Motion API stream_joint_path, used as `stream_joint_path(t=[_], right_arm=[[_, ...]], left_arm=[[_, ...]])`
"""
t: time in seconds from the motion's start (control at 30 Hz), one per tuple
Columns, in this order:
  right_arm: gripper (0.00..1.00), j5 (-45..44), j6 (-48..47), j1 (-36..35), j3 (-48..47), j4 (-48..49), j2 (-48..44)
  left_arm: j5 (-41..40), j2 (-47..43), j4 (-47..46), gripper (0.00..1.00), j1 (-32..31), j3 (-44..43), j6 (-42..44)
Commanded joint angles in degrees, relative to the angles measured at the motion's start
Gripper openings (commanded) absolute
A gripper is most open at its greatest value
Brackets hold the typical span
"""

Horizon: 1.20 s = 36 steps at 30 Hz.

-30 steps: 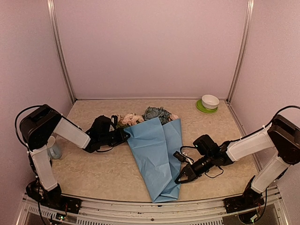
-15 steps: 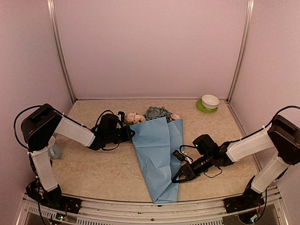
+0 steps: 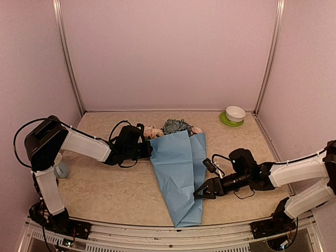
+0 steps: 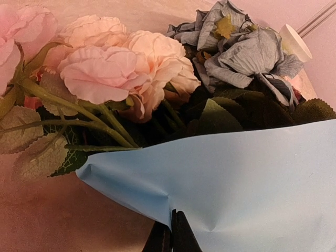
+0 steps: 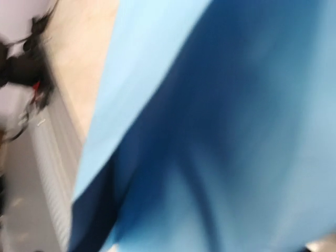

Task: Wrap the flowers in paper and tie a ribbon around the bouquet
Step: Press the fold line on the folded wrapping paper.

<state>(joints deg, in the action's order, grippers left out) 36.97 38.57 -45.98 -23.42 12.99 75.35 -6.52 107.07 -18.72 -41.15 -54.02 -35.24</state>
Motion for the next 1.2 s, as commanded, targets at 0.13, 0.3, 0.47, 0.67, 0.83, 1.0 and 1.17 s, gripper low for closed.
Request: stream_joint_path(t=[0.13, 0.3, 0.47, 0.67, 0.83, 1.0, 1.17], right_arm=[[0.85, -27.77, -4.23, -1.56, -6.02, -24.99, -10.53], [0.72, -26.12, -5.41, -5.77, -5.71, -21.60, -15.45], [0.82, -11.01, -4.32, -10.52, -3.99, -7.40, -11.19], [0.87, -11.25, -4.30, -12.55, -7.84, -8.72, -1.78], [0.61, -9.23, -3.64, -12.49, -7.37, -4.18, 0.15], [0.66, -10.89, -4.00, -12.47, -9.28, -5.47, 2.82], [0.27, -9.89, -4.72, -12.49, -10.92, -6.71, 4.84]], left_arm=[[-2.76, -0.02, 2.47, 0.03, -0.34, -1.64, 1.89], [-2.93, -0.08, 2.31, 0.02, -0.34, -1.50, 2.10], [-3.09, 0.22, 2.29, 0.02, -0.34, -1.61, 2.04], [-2.73, 0.43, 2.42, 0.02, -0.34, -1.71, 2.12], [-2.62, 0.26, 2.33, 0.01, -0.34, -1.65, 2.57], [-3.10, -0.19, 2.24, 0.01, -0.29, -1.34, 2.89], [-3.20, -0.28, 2.46, 0.00, -0.16, -1.27, 3.07]])
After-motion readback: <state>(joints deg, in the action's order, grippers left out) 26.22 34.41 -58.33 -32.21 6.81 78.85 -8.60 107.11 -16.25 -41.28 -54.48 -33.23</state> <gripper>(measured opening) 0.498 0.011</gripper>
